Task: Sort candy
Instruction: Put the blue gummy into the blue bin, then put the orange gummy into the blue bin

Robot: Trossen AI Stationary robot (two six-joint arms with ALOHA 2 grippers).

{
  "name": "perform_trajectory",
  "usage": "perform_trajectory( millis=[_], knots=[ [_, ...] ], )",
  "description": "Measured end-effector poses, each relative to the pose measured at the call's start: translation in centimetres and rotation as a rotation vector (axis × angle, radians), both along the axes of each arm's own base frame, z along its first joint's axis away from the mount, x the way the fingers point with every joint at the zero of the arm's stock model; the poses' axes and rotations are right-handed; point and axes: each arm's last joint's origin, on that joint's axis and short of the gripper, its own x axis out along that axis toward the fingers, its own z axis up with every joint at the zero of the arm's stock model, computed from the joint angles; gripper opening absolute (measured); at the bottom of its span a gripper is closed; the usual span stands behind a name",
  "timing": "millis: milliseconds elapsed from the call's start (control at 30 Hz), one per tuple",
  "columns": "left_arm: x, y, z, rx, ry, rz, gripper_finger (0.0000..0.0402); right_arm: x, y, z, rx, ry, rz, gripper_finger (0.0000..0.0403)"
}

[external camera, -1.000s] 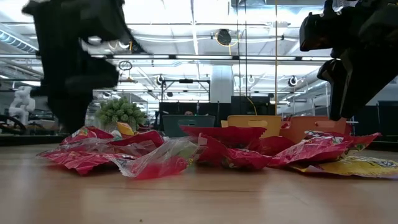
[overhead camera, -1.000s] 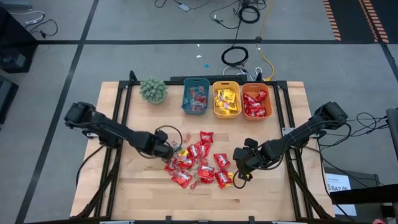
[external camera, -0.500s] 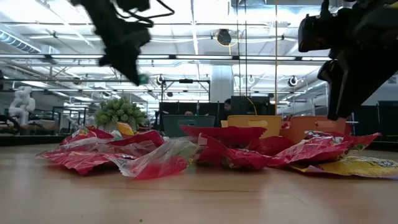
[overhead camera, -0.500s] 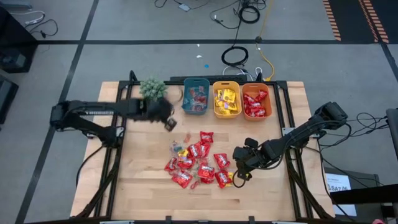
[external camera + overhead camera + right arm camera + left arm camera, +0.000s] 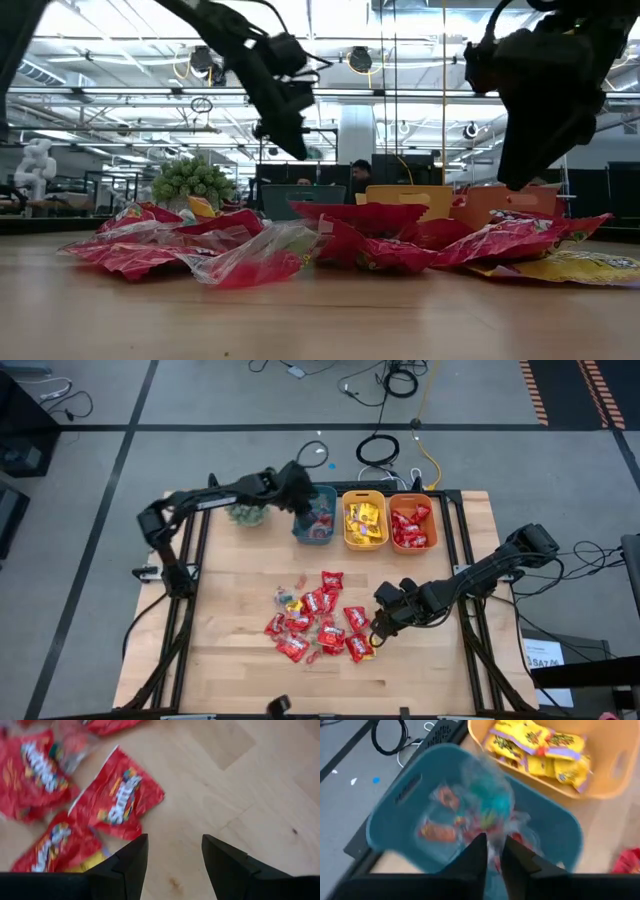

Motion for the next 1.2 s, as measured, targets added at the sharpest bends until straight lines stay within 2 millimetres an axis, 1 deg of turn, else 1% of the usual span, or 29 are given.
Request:
perform_trajectory(
  millis=[133, 267, 467, 567, 733, 800, 867, 967, 1033, 1133, 1200],
  knots=[
    [1.8, 1.2, 0.1, 0.033, 0.011, -0.047, 0.0106, 0.0, 0.0, 0.0, 0.031, -0.014, -0.07, 0.0177],
    [2.6, 1.7, 0.8, 0.073, 0.033, -0.106, 0.0138, 0.0, 0.0, 0.0, 0.052, -0.022, -0.114, 0.0177],
    [2.7, 1.8, 2.4, 0.115, 0.003, -0.116, 0.0147, 0.0, 0.0, 0.0, 0.048, -0.019, -0.105, 0.0177],
    [2.5, 1.7, 2.8, 0.112, 0.008, -0.115, 0.0148, 0.0, 0.0, 0.0, 0.039, -0.016, -0.082, 0.0177],
    [2.0, 0.9, 2.5, 0.022, 0.089, -0.089, 0.0148, 0.0, 0.0, 0.0, 0.018, -0.006, -0.035, 0.0177],
    [1.7, 0.1, 2.3, -0.024, 0.136, -0.085, 0.0148, 0.0, 0.0, 0.0, 0.009, -0.002, -0.014, 0.0177],
    [1.5, -1.2, 2.3, -0.053, 0.155, -0.087, 0.0148, 0.0, 0.0, 0.0, 0.0, 0.002, 0.005, 0.0177],
    [1.0, -3.7, 2.6, -0.061, 0.135, -0.074, 0.0148, 0.0, 0.0, 0.0, -0.01, 0.006, 0.028, 0.0177],
    [0.3, -5.7, 2.8, -0.03, 0.109, -0.026, 0.0148, 0.0, 0.0, 0.0, -0.018, 0.01, 0.046, 0.0177],
    [-1.8, -9.1, 2.7, 0.008, 0.082, 0.06, 0.0148, 0.0, 0.0, 0.0, -0.033, 0.016, 0.08, 0.0177],
    [-3.4, -11.4, 2.4, 0.003, 0.057, 0.093, 0.0148, 0.0, 0.0, 0.0, -0.04, 0.02, 0.096, 0.0177]
  ],
)
